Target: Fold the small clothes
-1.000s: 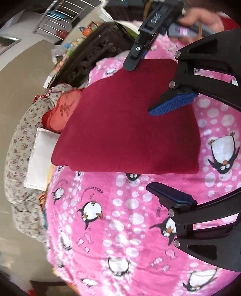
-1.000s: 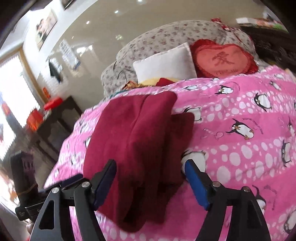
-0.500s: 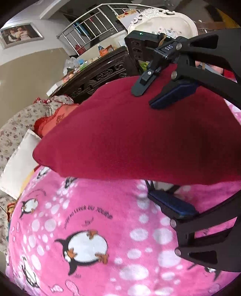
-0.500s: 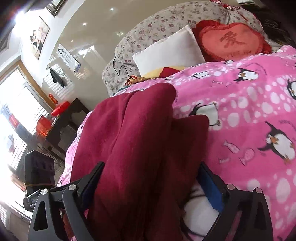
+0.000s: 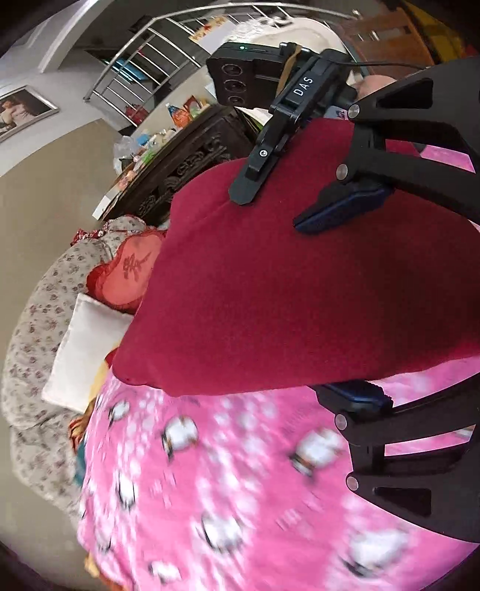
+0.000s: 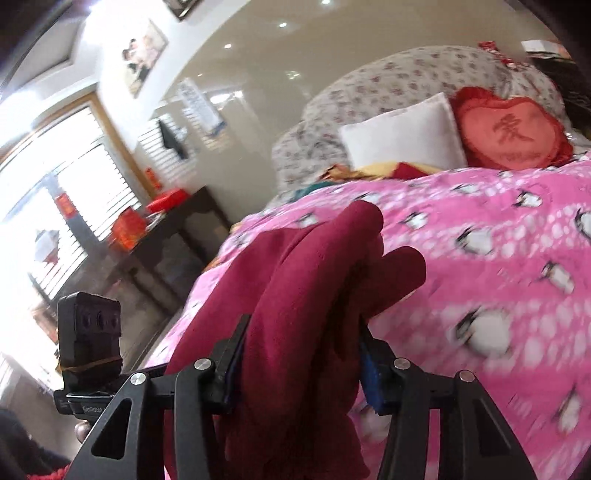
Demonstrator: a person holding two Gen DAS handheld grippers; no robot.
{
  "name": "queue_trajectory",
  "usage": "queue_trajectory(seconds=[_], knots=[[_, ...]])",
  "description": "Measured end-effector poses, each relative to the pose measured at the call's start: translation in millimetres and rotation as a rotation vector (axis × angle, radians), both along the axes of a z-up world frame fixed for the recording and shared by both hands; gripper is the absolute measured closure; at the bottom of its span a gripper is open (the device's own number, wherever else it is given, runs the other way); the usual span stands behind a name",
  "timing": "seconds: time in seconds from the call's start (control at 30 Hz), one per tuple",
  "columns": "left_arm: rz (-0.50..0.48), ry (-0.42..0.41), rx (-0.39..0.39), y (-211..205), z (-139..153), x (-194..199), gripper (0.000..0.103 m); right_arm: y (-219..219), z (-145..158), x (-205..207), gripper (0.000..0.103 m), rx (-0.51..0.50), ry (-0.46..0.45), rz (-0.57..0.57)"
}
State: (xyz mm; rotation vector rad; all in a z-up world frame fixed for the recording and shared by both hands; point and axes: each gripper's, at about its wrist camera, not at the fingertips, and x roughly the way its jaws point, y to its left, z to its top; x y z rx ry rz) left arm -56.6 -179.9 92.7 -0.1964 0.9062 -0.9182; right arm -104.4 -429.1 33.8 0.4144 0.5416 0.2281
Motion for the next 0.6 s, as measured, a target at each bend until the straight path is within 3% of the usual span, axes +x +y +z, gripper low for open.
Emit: queue_trajectory(seconds=[0.1, 0.17, 0.27, 0.43, 0.6], knots=[[0.059, -0.043, 0.089, 28, -15, -37, 0.031, 35, -20, -16, 0.053, -0.066, 0.054, 0.06], [0.075, -0.029, 0.154, 35, -36, -51, 0.031, 47, -42, -15, 0.052, -0.073, 0.132, 0.086], [0.105, 0.0, 0.203, 44, -63, -60, 0.03, 45, -61, -17, 0.045, -0.118, 0.232, 0.038], [0.155, -0.13, 0.211, 61, -38, -77, 0.03, 30, -24, -62, 0.044, -0.199, 0.109, -0.062], [0.204, -0.192, 0.243, 49, -28, -70, 0.03, 57, -9, -65, 0.044, -0.21, 0.065, 0.044]])
